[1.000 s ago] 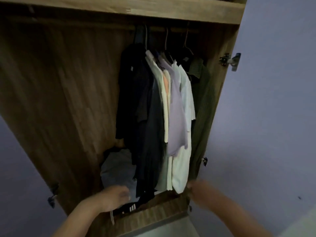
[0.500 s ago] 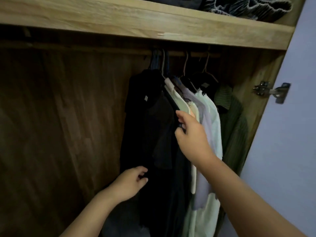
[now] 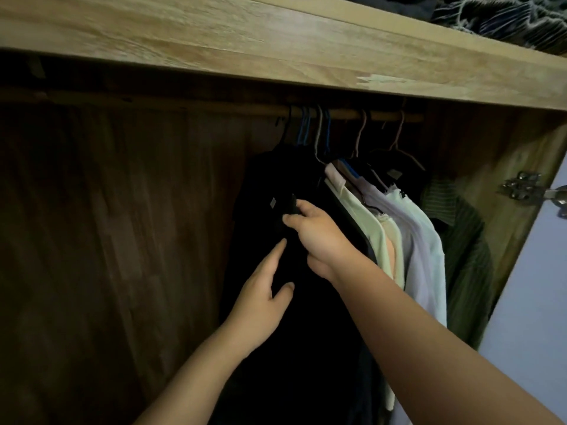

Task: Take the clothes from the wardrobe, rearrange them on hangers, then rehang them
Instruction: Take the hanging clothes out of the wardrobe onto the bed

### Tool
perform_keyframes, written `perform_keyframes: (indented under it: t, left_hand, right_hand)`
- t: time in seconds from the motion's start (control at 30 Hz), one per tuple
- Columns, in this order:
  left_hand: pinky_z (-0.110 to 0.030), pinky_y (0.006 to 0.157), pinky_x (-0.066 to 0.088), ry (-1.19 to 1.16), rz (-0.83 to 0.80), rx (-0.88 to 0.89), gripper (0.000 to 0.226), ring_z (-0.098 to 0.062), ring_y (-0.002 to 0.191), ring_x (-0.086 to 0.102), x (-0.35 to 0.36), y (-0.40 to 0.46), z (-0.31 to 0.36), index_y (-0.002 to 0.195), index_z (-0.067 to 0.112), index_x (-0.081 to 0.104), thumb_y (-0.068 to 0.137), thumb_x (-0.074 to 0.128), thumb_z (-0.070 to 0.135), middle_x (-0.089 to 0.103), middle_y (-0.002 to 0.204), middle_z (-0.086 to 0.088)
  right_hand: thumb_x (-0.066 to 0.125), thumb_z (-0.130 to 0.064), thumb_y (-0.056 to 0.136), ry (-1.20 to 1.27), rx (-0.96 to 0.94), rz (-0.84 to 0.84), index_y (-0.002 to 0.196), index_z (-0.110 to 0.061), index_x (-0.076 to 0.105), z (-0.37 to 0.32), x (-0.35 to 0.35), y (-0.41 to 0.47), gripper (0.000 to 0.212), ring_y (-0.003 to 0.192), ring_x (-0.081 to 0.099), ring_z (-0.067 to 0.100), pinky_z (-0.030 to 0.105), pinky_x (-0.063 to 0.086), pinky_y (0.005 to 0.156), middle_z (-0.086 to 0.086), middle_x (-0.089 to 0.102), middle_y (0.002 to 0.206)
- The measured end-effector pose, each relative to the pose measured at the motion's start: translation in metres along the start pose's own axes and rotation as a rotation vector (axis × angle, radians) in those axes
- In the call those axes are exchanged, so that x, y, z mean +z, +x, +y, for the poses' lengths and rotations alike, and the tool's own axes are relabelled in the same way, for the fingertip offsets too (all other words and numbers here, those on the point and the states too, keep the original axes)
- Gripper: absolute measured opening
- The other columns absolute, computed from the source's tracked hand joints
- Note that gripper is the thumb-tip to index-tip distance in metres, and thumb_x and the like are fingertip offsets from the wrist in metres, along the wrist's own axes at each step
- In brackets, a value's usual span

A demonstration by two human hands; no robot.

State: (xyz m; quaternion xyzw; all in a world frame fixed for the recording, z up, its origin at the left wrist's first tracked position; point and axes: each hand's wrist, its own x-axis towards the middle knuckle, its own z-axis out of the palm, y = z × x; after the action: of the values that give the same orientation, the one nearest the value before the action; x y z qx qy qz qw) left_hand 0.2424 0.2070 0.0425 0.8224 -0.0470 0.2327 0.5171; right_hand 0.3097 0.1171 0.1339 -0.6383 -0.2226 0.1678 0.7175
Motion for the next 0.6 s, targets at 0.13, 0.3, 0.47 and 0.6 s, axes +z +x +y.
perform_keyframes:
  t: [0.13,0.3,0.47,0.6]
  left_hand:
    - [0.01,0.09,0.022,-0.009,0.077,0.061,0.073,0.019,0.128,0.022,-0.014,0.005,0.015,0.118,0.074,0.017,0.093,0.051,0.014,0.017,0.118,0.061]
    - [0.004,0.099,0.023,0.064,0.166,0.189,0.067,0.016,0.131,0.024,-0.022,0.003,0.042,0.121,0.066,0.025,0.092,0.05,0.011,0.022,0.134,0.046]
    - [-0.001,0.088,0.037,0.128,0.222,0.24,0.051,0.015,0.114,0.043,-0.018,-0.001,0.062,0.113,0.056,0.041,0.09,0.051,0.012,0.045,0.123,0.032]
    - [-0.011,0.085,0.038,0.184,0.25,0.186,0.033,0.0,0.108,0.052,-0.007,0.001,0.066,0.104,0.034,0.056,0.09,0.053,0.005,0.054,0.11,0.018]
  right_hand:
    - [0.033,0.011,0.091,0.136,-0.094,0.064,0.114,-0.013,0.06,-0.011,0.008,0.015,0.043,0.103,0.063,0.029,0.039,0.053,0.09,0.014,0.066,0.11]
    - [0.033,0.012,0.089,0.484,-0.119,0.088,0.109,-0.014,0.06,-0.031,-0.003,0.013,0.042,0.082,0.066,0.024,0.032,0.058,0.064,0.01,0.067,0.09]
    - [0.032,0.013,0.086,0.473,-0.134,-0.037,0.104,-0.014,0.063,-0.036,-0.037,-0.018,0.045,0.073,0.071,0.021,0.034,0.059,0.065,0.009,0.072,0.085]
    - [0.032,0.014,0.085,0.319,-0.144,-0.106,0.106,-0.01,0.063,-0.027,-0.074,-0.06,0.045,0.083,0.069,0.026,0.036,0.058,0.072,0.015,0.07,0.097]
